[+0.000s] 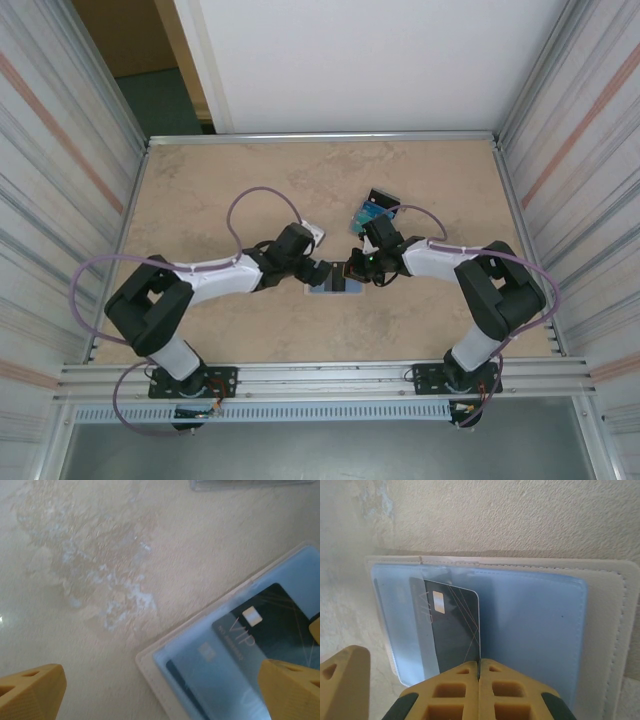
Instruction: Take the credit cards out of the card holder
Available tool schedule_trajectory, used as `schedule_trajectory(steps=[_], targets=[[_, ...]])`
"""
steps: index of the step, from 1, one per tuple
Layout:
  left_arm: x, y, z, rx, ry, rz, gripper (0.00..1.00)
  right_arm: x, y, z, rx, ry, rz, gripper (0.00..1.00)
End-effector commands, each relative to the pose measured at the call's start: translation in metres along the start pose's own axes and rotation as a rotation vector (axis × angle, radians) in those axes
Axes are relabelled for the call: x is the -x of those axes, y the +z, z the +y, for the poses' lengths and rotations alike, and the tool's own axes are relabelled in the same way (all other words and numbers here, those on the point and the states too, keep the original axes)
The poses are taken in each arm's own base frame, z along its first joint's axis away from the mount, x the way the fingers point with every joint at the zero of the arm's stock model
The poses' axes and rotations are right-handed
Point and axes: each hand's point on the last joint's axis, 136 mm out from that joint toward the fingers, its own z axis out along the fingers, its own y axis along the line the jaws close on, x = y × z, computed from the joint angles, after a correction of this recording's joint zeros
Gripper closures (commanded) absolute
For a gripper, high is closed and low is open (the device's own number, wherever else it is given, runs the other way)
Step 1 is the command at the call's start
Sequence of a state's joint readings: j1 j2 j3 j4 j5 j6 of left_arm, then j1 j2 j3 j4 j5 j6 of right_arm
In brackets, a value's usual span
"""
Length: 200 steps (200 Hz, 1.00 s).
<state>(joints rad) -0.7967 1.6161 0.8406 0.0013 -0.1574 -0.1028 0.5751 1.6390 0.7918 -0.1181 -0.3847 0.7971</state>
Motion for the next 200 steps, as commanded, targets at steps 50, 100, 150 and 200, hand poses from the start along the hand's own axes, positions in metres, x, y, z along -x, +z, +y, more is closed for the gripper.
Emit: schedule_trajectory(steps=[50, 100, 150, 200], targets=[[-0.009, 0.016, -0.008, 0.016, 0.070, 0.053, 0.01, 0.008, -0.016, 0.000, -0.023, -0.025, -0.035, 1.00], [-0.015, 0.021, -0.008, 0.028, 0.080, 0.079, 0.01, 0.010, -0.026, -0.002, -0.027, -0.022, -0.050, 1.00], [-0.020, 0.025, -0.011, 0.040, 0.109, 0.103, 0.01, 0.007, -0.022, 0.011, 0.063, -0.015, -0.032, 0.94], [-0.022, 0.025, -0.013, 0.031, 0.099, 0.105, 0.01, 0.007, -0.016, 0.025, 0.168, -0.007, -0.028, 0.85]])
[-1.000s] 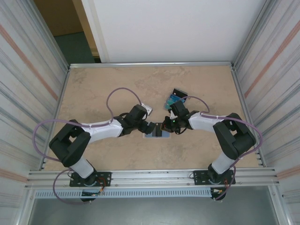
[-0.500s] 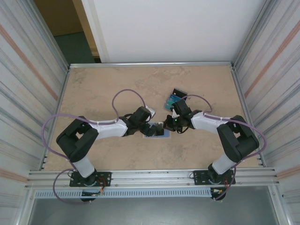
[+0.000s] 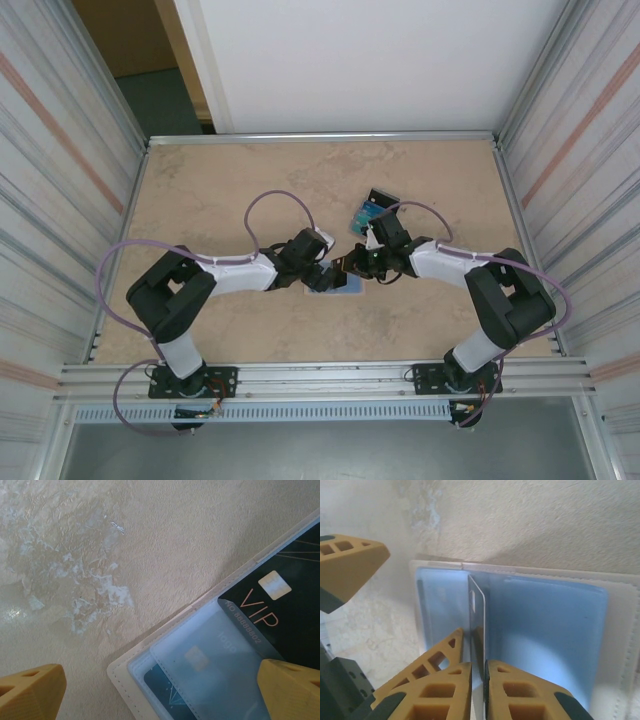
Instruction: Take the credit cards out of the card holder
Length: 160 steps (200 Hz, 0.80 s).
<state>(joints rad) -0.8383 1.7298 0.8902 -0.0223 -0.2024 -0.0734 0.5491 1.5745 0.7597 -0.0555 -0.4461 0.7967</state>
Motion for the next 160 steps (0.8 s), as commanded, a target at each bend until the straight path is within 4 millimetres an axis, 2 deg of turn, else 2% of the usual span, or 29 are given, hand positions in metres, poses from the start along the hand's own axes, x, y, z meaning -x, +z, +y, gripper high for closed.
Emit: schedule_trajectory(steps=[1, 69, 92, 116, 160], targets=[[-0.005, 0.002, -0.002, 0.005, 0.021, 0.027, 0.01, 0.000, 0.001, 0.009, 0.067, 0.012, 0.003, 0.85], [-0.003, 0.001, -0.002, -0.002, 0.007, 0.017, 0.01, -0.003, 0.016, 0.001, 0.049, 0.027, 0.027, 0.85], [0.000, -0.001, -0.002, -0.001, 0.003, 0.007, 0.01, -0.004, 0.020, -0.004, 0.025, 0.033, 0.031, 0.89], [0.003, -0.004, 0.000, 0.004, 0.000, -0.005, 0.01, -0.003, 0.018, -0.007, 0.005, 0.033, 0.022, 0.96], [0.012, -0.015, 0.005, 0.022, -0.021, -0.041, 0.01, 0.000, 0.004, -0.005, -0.035, 0.000, -0.002, 1.00]])
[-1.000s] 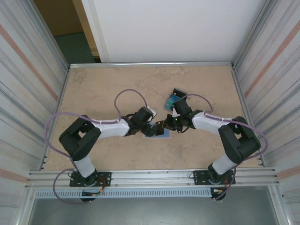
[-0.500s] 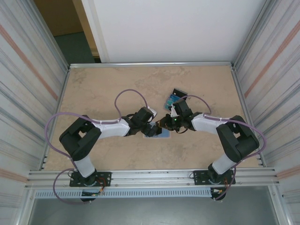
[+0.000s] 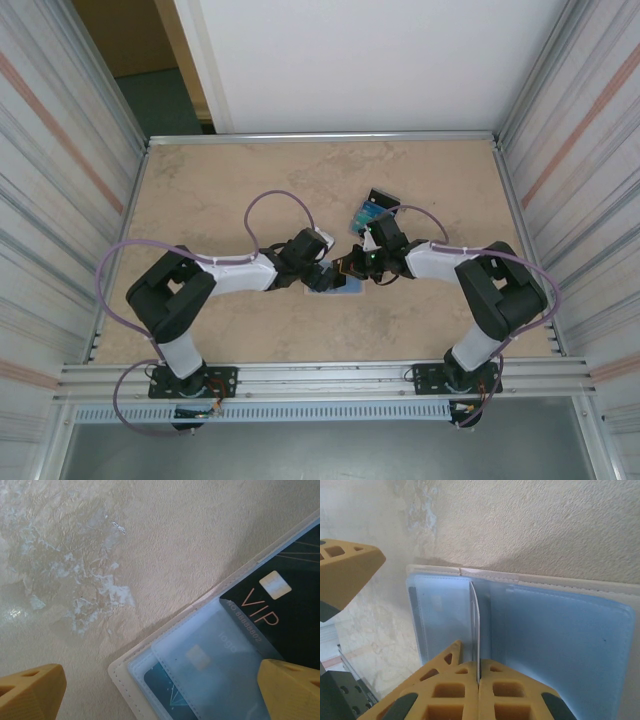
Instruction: Take the credit cards out of the card holder
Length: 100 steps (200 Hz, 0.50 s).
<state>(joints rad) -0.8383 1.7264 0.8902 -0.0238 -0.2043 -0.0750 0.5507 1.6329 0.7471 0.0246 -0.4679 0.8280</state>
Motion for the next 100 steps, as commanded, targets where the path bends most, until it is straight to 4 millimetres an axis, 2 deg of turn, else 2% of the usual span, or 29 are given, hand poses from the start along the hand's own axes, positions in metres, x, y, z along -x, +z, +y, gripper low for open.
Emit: schedule_trajectory(steps=[1, 73, 100], targets=[[0.012, -0.014, 0.005, 0.020, -0.020, -0.039, 0.01, 0.000, -0.010, -0.001, -0.056, -0.027, -0.014, 1.00], [0.027, -0.041, 0.020, 0.057, -0.070, -0.119, 0.01, 0.007, -0.040, 0.010, -0.095, -0.101, -0.073, 1.00], [0.026, -0.045, 0.026, 0.081, -0.084, -0.127, 0.01, 0.013, -0.054, 0.016, -0.116, -0.143, -0.111, 1.00]])
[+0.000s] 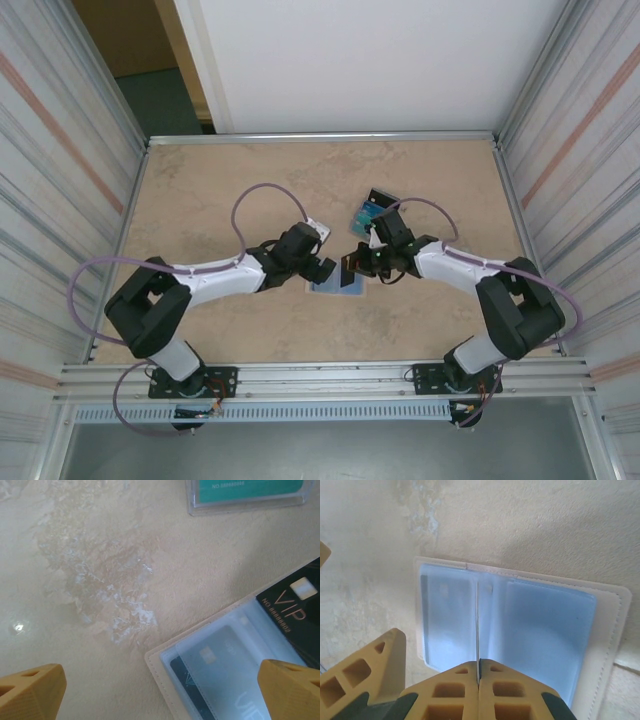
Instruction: Take the credit cards out of the card holder
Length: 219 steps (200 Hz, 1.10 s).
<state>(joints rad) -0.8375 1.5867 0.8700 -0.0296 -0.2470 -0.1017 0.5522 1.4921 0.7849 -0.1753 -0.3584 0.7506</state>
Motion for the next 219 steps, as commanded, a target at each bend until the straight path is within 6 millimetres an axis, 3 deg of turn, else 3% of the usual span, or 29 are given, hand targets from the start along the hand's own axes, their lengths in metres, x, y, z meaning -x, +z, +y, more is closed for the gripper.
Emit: schedule_trajectory(steps=[1, 41, 87, 113, 163, 219], targets=[[0.000, -0.009, 0.013, 0.049, -0.030, -0.015, 0.01, 0.011, -0.020, 0.010, -0.025, -0.073, -0.053, 1.00], [-0.006, -0.009, 0.019, 0.078, -0.049, -0.006, 0.01, 0.033, -0.052, 0.016, -0.082, -0.176, -0.153, 1.00], [-0.009, -0.006, 0.018, 0.072, -0.062, 0.000, 0.01, 0.076, -0.100, 0.025, -0.177, -0.340, -0.350, 1.00], [-0.007, -0.006, 0.014, 0.046, -0.073, -0.004, 0.01, 0.099, -0.117, 0.029, -0.221, -0.441, -0.411, 1.00], [0.003, -0.011, 0.010, 0.004, -0.112, -0.039, 0.01, 0.129, -0.119, 0.037, -0.310, -0.709, -0.431, 1.00], [0.002, -0.020, 0.015, -0.001, -0.159, -0.065, 0.01, 0.163, -0.117, 0.033, -0.349, -0.883, -0.429, 1.00]])
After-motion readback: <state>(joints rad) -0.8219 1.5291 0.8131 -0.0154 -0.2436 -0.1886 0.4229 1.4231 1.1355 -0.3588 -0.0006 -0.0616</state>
